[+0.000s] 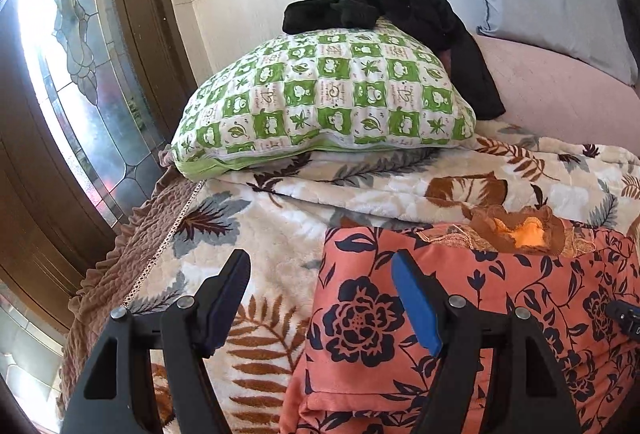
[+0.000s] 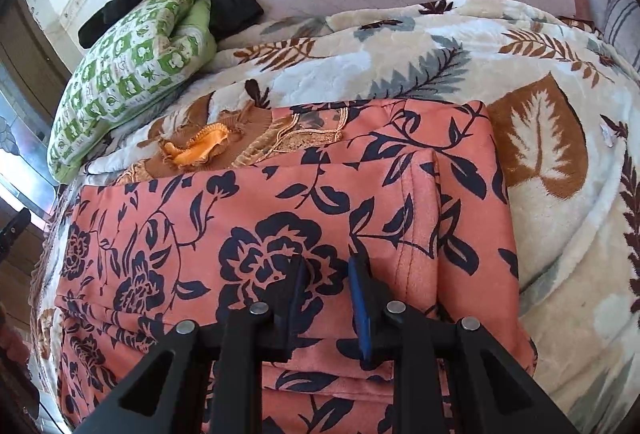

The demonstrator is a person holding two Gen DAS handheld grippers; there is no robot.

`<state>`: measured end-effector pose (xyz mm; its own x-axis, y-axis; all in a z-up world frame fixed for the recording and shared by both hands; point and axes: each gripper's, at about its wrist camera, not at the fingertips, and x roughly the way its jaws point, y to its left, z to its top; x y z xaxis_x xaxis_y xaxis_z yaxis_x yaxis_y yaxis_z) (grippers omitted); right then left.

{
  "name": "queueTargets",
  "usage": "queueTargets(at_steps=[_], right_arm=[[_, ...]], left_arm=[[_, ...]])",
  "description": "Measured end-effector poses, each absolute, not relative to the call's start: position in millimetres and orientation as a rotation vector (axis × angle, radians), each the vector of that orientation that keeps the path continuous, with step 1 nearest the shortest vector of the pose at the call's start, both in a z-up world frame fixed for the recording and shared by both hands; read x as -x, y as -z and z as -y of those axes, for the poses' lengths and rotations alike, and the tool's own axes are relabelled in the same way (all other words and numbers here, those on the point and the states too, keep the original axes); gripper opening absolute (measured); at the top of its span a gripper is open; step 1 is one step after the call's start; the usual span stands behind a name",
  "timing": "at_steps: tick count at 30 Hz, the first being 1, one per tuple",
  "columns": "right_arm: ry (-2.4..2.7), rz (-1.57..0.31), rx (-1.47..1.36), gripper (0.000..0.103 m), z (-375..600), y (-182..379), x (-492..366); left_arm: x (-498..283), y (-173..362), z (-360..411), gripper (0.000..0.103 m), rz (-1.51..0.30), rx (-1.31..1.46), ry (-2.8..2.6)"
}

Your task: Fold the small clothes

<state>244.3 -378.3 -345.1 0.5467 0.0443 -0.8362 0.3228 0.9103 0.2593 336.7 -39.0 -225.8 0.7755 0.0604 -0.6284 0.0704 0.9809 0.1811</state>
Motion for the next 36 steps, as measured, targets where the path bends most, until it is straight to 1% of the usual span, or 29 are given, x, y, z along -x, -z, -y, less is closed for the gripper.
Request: queueTargets(at_steps=[11,18,22,25,30,32,34,36], right_arm=[[0.172,-0.987,-0.406,0.025,379,345,-244],[0.134,-0.939,-0.386,0.025,368,331,-241],[0.107,-0.941,-0.388,0.025,361,332,-241],[0.093,-0.998,-0.387,0.025,356,343,-246],[0.088,-0.995,-0.395,0.025,359,336,-241],[0.093,-0.974,-0.403,0.025,362,327,-236],[0.103,-0.969,-0.407,0.025,364,322,-231],[0.128,-0.994,-0.41,0.025,367,326,-228]], left_arm=[[-335,225,38,0.074,-0.679,-0.193,0.004],[-334,230,46,0.074,-0.692,-0.215,0.021],[-334,236,52,0.074,-0.703,-0.233,0.035],[-340,251,58,0.079,-0.769,-0.257,0.046],[-355,302,54,0.079,-0.996,-0.278,0.061],[-360,322,45,0.08,-1.077,-0.235,0.066],[-360,323,34,0.082,-1.088,-0.15,0.077],[-357,318,27,0.083,-1.102,-0.109,0.086]])
